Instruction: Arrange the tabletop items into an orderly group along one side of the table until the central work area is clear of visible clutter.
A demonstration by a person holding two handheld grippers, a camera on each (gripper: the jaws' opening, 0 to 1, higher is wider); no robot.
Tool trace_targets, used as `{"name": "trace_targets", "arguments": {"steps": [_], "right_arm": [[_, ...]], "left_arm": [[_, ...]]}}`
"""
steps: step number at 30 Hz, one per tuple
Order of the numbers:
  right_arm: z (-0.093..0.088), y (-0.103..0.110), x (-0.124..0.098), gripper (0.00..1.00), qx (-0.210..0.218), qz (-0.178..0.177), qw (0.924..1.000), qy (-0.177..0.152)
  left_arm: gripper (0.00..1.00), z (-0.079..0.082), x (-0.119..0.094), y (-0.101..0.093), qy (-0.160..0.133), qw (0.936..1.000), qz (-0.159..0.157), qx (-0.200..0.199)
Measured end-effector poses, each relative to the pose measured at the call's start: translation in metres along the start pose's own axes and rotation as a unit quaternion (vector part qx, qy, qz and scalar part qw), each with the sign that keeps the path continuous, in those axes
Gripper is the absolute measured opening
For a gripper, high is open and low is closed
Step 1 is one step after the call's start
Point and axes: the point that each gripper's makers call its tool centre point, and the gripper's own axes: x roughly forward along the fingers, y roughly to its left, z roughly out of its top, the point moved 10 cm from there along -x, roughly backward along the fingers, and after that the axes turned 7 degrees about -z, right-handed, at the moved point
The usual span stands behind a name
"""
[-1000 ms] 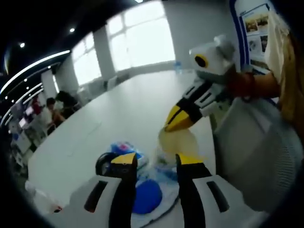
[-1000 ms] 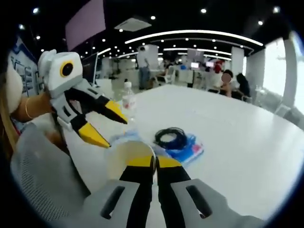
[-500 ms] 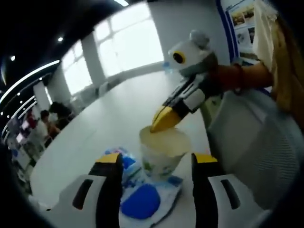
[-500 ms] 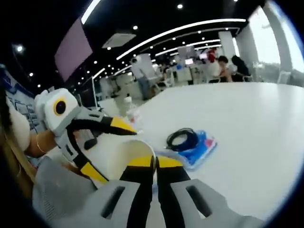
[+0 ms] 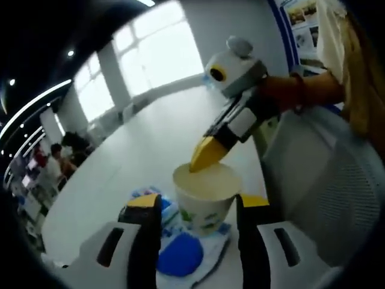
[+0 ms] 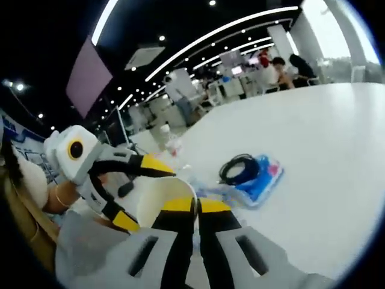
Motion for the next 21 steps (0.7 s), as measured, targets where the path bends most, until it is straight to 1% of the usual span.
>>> {"name": "trace_targets", "arguments": {"steps": [3, 8, 13, 18, 21], "right_arm": [[-0.0001, 0.0012, 0.0004, 0.02, 0.0, 0.005, 1.0, 0.0], [-0.0021, 0.0006, 0.0009, 0.02, -0.007, 0.002, 1.0, 0.006], [-0.0026, -0.0001, 0.0009, 0.03, -0.007, -0.001, 1.0, 0.006], [-0.0017, -0.0026, -0.0004, 0.04, -0.003, -0.008, 1.0, 0.0], [-0.0015, -0.004, -0.001, 0.04, 0.006, -0.009, 0.9999, -0.002]], "left_arm": [[0.44, 0.0003, 0.0006, -0.0014, 0.001, 1.0, -0.005, 0.002], [0.37, -0.0018, 0.0022, -0.0046, 0.007, 0.9999, -0.013, -0.007], [0.37, -0.0017, 0.0017, -0.0044, 0.004, 0.9999, -0.009, -0.013], [0.35, -0.0022, -0.0014, -0.0005, 0.005, 0.9999, 0.007, -0.013], [0.34, -0.0039, -0.0036, 0.0025, -0.008, 0.9993, 0.009, -0.035]]}}
